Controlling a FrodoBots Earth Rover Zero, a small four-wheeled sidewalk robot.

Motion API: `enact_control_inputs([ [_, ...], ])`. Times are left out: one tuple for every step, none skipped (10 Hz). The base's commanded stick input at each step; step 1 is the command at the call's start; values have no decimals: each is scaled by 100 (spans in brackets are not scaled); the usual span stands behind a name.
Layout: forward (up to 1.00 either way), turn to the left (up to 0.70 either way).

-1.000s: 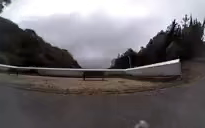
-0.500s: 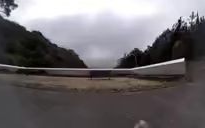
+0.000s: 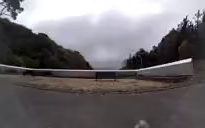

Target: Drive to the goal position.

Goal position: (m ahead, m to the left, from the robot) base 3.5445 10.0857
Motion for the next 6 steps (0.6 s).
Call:
enact_control_inputs([
  [45, 27],
  [45, 27],
  [45, 27],
  [45, 27],
  [45, 27],
  [45, 27],
])
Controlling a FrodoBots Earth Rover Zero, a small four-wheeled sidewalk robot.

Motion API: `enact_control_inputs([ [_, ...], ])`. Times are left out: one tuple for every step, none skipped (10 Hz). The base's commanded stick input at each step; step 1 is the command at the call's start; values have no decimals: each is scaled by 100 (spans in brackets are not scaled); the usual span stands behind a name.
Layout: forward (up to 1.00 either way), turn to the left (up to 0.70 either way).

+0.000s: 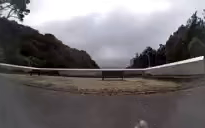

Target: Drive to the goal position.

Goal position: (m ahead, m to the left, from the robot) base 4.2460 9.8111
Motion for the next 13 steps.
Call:
enact_control_inputs([
  [45, 27],
  [45, 27],
  [45, 27],
  [45, 27],
  [45, 27],
  [45, 27],
  [45, 27],
  [45, 27],
  [45, 27],
  [45, 27],
  [45, 27],
  [45, 27],
  [45, 27],
])
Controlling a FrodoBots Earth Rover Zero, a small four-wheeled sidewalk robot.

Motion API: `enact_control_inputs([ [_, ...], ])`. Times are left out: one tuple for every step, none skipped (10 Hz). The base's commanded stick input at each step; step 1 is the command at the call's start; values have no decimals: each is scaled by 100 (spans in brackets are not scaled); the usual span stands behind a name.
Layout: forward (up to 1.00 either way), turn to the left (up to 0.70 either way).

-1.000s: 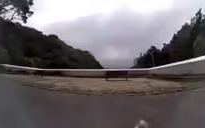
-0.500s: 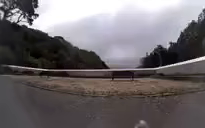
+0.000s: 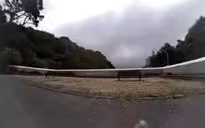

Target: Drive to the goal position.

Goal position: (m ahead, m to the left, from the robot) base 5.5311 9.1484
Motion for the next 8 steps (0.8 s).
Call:
enact_control_inputs([
  [45, 27],
  [45, 27],
  [45, 27],
  [45, 27],
  [45, 27],
  [45, 27],
  [45, 27],
  [45, 27],
])
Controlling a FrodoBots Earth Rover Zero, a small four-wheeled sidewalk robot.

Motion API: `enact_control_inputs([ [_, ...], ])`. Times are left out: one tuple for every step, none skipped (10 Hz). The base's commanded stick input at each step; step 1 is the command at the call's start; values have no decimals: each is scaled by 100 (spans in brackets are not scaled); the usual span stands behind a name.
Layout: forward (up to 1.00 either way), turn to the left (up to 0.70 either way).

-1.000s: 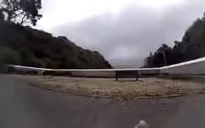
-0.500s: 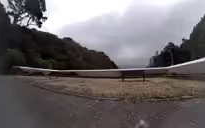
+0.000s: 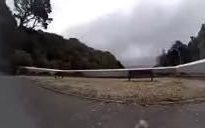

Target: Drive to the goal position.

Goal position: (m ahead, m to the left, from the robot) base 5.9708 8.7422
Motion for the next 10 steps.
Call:
enact_control_inputs([
  [45, 27],
  [45, 27],
  [45, 27],
  [45, 27],
  [45, 27],
  [45, 27],
  [45, 27],
  [45, 27],
  [45, 27],
  [45, 27],
])
